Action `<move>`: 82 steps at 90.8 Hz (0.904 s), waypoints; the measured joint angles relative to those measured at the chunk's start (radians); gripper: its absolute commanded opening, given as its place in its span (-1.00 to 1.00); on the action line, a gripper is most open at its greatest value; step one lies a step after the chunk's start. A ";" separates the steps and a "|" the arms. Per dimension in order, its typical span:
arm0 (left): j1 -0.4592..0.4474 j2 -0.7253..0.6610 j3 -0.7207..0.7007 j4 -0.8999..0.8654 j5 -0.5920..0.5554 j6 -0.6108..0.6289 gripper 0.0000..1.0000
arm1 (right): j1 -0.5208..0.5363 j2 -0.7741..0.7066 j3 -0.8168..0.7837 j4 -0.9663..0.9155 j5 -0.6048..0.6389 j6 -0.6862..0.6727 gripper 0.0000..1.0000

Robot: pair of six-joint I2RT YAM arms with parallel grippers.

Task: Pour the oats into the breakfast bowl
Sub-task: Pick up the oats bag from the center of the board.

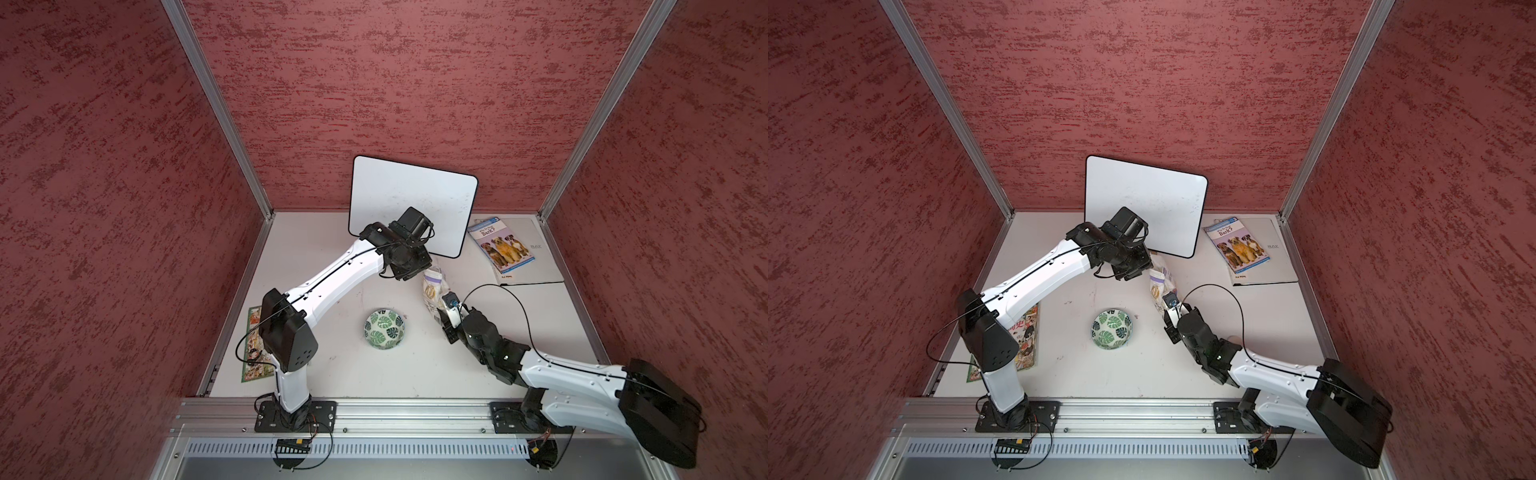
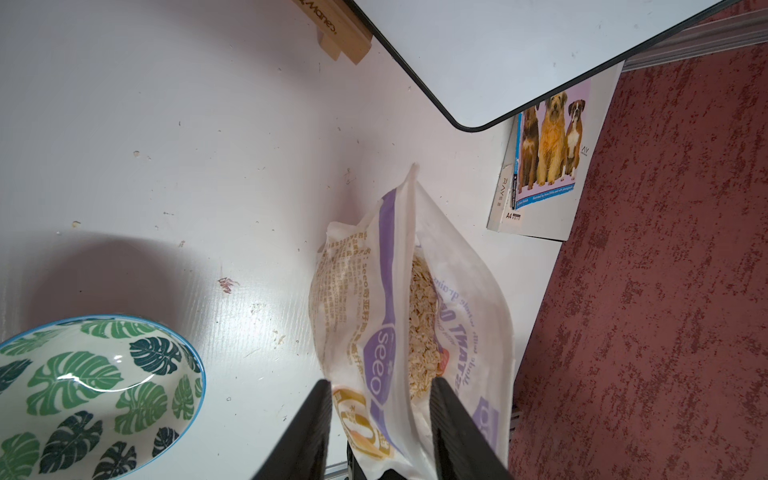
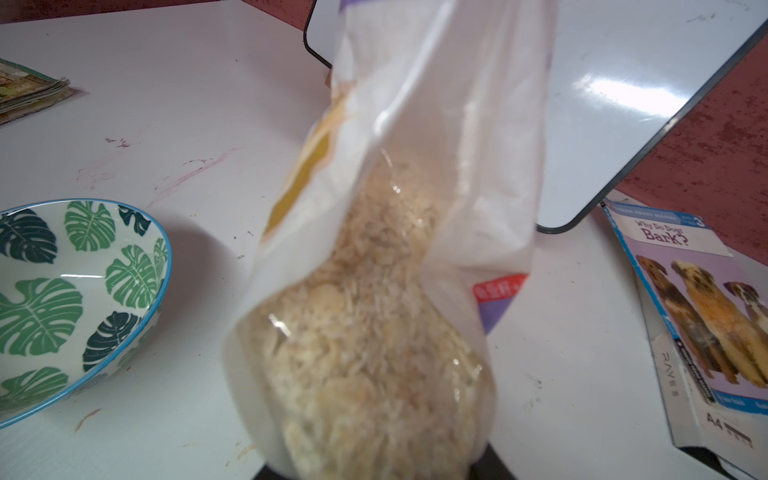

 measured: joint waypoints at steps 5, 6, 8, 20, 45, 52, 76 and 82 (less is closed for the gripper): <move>0.000 0.011 0.002 0.004 0.005 -0.006 -0.44 | 0.000 0.001 0.000 0.000 -0.002 -0.001 -1.00; 0.000 0.012 0.003 0.005 0.006 -0.003 -0.47 | 0.000 0.001 0.000 0.001 -0.003 -0.001 -1.00; 0.000 0.017 0.003 0.006 0.008 -0.008 -0.53 | 0.000 0.002 0.000 0.002 -0.003 -0.002 -1.00; 0.000 0.034 0.018 0.011 0.023 -0.013 -1.00 | 0.000 0.012 0.000 0.014 -0.008 -0.002 -0.88; 0.008 0.040 0.024 0.013 0.037 -0.022 -1.00 | 0.000 0.062 -0.005 0.095 -0.013 0.040 0.09; 0.013 0.042 0.024 0.013 0.048 -0.025 -1.00 | 0.000 0.097 -0.011 0.146 -0.013 0.045 0.14; 0.029 0.053 0.023 0.011 0.080 -0.048 -1.00 | 0.000 0.346 -0.007 0.383 0.007 0.082 0.85; 0.029 0.056 0.017 0.010 0.090 -0.057 -1.00 | 0.001 0.416 -0.005 0.437 0.015 0.093 0.93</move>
